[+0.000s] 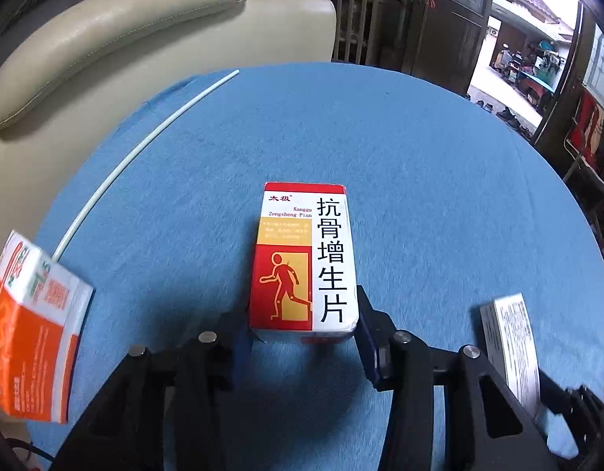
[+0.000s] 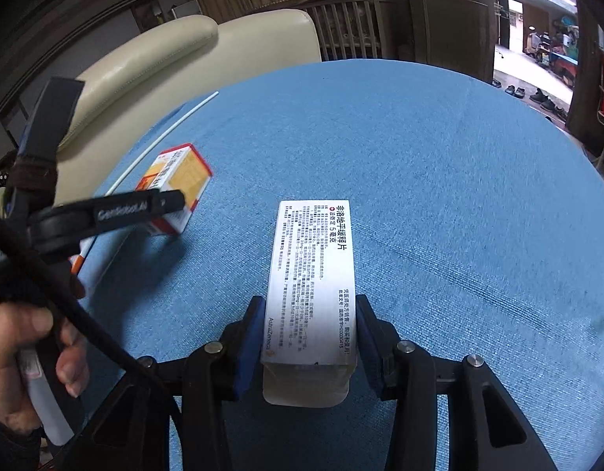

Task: Collect trash
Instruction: 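Grasp the white medicine box with the right tool while the left tool grasps the red-white box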

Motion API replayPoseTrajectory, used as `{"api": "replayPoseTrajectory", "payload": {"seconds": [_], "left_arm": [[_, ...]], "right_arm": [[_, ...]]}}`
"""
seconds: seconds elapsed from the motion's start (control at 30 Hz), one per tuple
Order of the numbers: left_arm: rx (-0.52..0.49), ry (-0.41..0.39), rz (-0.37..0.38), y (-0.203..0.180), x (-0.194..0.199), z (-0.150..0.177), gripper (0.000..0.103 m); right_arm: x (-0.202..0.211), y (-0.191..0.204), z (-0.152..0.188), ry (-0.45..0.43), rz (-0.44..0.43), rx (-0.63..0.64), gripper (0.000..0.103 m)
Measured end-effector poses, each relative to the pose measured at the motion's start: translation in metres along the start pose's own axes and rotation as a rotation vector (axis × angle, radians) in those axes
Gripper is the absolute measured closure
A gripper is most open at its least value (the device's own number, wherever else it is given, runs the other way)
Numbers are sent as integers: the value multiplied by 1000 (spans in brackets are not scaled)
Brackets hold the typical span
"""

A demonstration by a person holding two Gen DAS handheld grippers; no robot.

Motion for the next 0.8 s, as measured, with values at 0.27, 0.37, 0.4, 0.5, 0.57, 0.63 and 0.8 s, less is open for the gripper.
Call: {"api": "replayPoseTrajectory", "payload": {"seconds": [0.27,0.37,0.4,0.5,0.57,0.63,0.8], "left_arm": [[-24,-38,-8,3,39,22,55],[-25,-53,-7,0,53,27,55],[-25,-56,-3,0,59,30,55],[-32,-69,7,-4,72,37,55],[-31,-74,17,-8,81,41,55],[-36,-83,24,-12,88,45,55],[-48,-108,41,-21,104,48,55]], "right_arm": [[12,-1,8,0,2,-8,56],[24,-2,13,-9,8,-11,56],[28,-2,14,-14,10,-13,56],[43,-4,16,-32,17,-19,56],[54,-5,19,-43,22,-19,56],[64,-5,22,-54,27,-18,56],[84,-6,28,-78,38,-26,56]]}}
Point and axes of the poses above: each gripper's, at about its wrist camera, not at the fingertips, and x roughly against the way its jaws point, y to its left, z to its underside, the point moved 6 cm from there along -x, roughly the way its jaws point, and after that the axes turned 8 degrees about -y, right-handed, at the moved point
